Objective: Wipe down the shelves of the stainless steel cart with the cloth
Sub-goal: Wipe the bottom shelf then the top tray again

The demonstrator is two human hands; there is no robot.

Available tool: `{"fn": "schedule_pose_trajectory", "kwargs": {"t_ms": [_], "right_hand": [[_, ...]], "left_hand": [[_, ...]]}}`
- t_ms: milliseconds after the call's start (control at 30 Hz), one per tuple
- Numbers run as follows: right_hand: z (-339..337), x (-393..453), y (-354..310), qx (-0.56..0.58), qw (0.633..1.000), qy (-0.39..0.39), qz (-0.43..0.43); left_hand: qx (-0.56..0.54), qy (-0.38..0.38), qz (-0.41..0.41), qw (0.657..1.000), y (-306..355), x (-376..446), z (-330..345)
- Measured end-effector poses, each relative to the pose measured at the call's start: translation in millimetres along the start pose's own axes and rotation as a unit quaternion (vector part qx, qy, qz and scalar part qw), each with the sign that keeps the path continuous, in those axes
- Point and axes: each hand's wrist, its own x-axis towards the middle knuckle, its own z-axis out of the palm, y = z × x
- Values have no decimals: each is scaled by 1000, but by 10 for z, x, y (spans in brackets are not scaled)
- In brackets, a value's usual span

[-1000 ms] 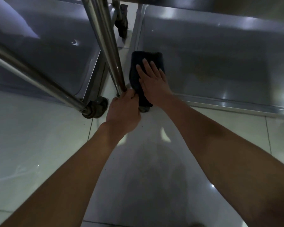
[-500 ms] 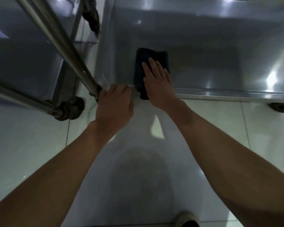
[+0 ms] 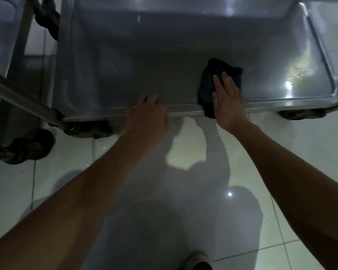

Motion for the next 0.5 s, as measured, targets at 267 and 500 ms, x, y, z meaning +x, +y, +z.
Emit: {"fn": "schedule_pose_trajectory", "kwargs": {"t_ms": [267, 500], "right_hand": [[-18, 30, -12, -3, 1000, 2, 26], [78, 202, -516, 21, 1000, -4, -16]], "left_hand": [[-18, 41, -3, 999, -14, -8, 45], [-26, 41, 39, 998, -270, -65, -29]]}}
